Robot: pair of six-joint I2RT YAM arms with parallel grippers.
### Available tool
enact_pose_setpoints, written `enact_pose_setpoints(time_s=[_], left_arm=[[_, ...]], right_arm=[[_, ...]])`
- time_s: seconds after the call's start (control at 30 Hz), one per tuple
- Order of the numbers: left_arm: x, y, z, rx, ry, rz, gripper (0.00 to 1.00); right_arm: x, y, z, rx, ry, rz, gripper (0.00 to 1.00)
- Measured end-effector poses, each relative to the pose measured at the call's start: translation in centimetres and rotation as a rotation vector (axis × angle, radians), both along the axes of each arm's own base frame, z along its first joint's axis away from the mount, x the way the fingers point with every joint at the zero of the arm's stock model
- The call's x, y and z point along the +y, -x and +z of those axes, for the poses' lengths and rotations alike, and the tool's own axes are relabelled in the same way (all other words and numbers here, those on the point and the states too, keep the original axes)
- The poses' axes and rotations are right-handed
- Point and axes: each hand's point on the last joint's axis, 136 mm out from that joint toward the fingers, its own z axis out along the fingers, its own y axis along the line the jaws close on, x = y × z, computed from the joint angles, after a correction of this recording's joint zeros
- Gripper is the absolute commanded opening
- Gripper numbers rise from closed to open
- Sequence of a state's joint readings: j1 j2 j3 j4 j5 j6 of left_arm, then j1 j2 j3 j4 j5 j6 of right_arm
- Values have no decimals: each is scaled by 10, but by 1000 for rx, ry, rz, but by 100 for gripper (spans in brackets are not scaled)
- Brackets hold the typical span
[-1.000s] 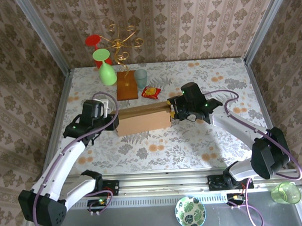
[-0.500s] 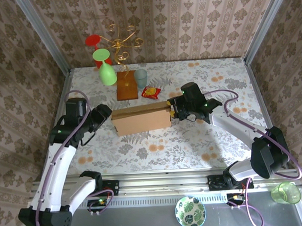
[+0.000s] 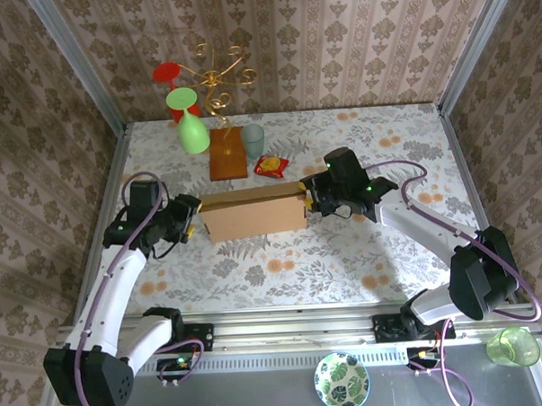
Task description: Fold the paper box
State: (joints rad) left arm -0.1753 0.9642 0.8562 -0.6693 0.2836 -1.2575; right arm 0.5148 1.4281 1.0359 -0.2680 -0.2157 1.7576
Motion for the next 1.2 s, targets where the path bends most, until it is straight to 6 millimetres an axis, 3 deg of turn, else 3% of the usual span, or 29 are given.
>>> enact_pose_setpoints(time_s=[0.2,0.43,0.5,0.77,1.03,1.2], left_arm=[[1,-5,-5,-4,45,39,58],[5,-7,33,-96,86,86,61],[6,-9,35,-100,106,103,61],[-3,-20,10,-14,171,128,58],[-6,-20,-11,22,202,143,36],[-6,-21,-13,-3,214,147,20]], right_arm=[[0,0,0,1,-1,2,37],[0,1,-1,2,0,2,37],[0,1,-1,2,0,2,37],[0,1,-1,0,1,4,36],[0,0,-2,0,1,4,33],[-2,0,-4,-1,1,3,28]])
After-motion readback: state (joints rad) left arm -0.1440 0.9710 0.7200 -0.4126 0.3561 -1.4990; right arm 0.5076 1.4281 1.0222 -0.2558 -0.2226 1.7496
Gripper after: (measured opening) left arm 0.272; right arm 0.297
